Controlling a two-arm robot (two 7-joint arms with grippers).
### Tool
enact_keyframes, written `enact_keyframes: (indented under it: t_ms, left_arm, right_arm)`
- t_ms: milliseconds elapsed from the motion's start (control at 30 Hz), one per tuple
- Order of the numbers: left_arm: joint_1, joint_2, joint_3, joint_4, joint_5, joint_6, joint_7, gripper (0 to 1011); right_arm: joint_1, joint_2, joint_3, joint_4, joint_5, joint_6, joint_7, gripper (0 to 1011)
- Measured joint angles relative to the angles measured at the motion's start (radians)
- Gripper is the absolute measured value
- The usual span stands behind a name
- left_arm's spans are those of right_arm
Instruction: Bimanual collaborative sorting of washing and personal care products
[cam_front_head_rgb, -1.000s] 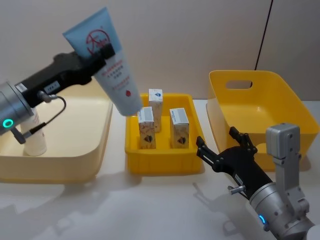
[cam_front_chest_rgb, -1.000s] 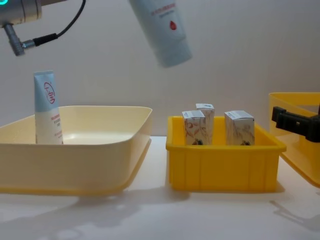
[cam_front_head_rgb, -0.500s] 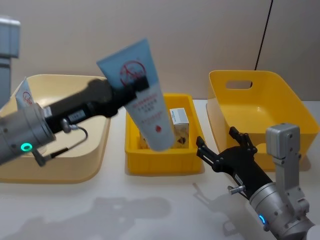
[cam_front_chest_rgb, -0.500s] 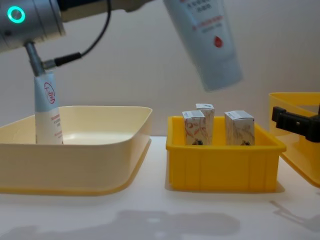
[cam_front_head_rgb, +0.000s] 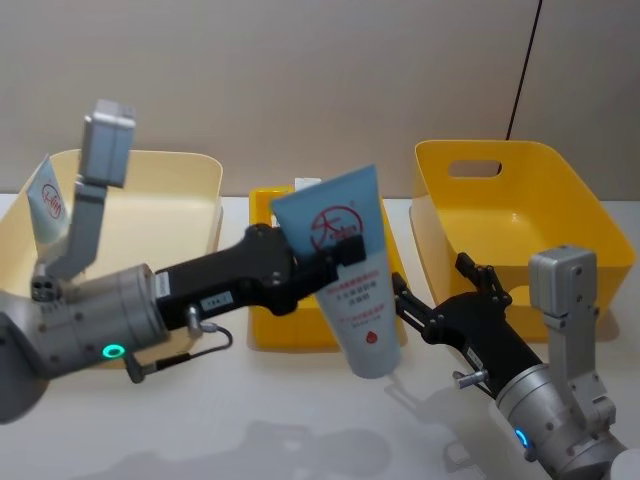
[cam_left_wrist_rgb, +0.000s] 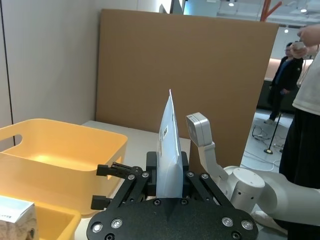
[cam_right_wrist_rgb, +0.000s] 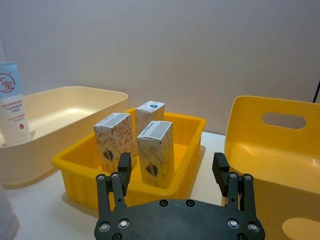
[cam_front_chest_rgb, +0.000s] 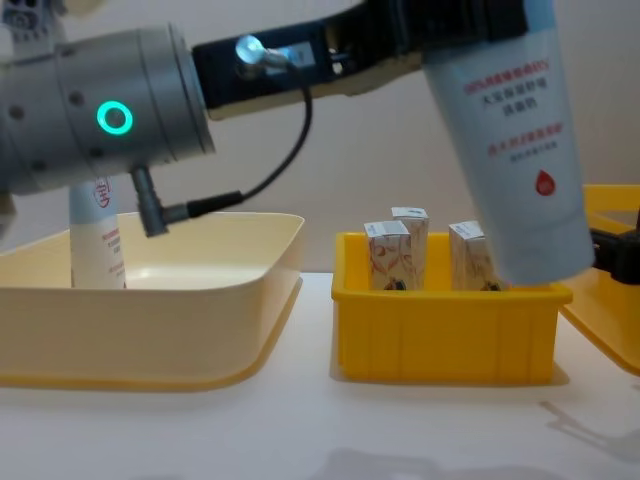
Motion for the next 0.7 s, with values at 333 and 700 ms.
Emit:
enact_keyframes:
  t_ms: [333, 700]
  left_arm:
    - [0.005, -0.027, 0.018, 0.021, 0.028, -0.064, 0.033, 235]
    - [-0.013, -0.04, 0.006, 0.054, 0.024, -0.105, 0.057, 235]
  right_arm:
    - [0.0, 0.0, 0.0, 0.0, 0.0, 0.0, 0.0, 1009]
    - [0.0, 0.0, 0.0, 0.0, 0.0, 0.0, 0.0, 1009]
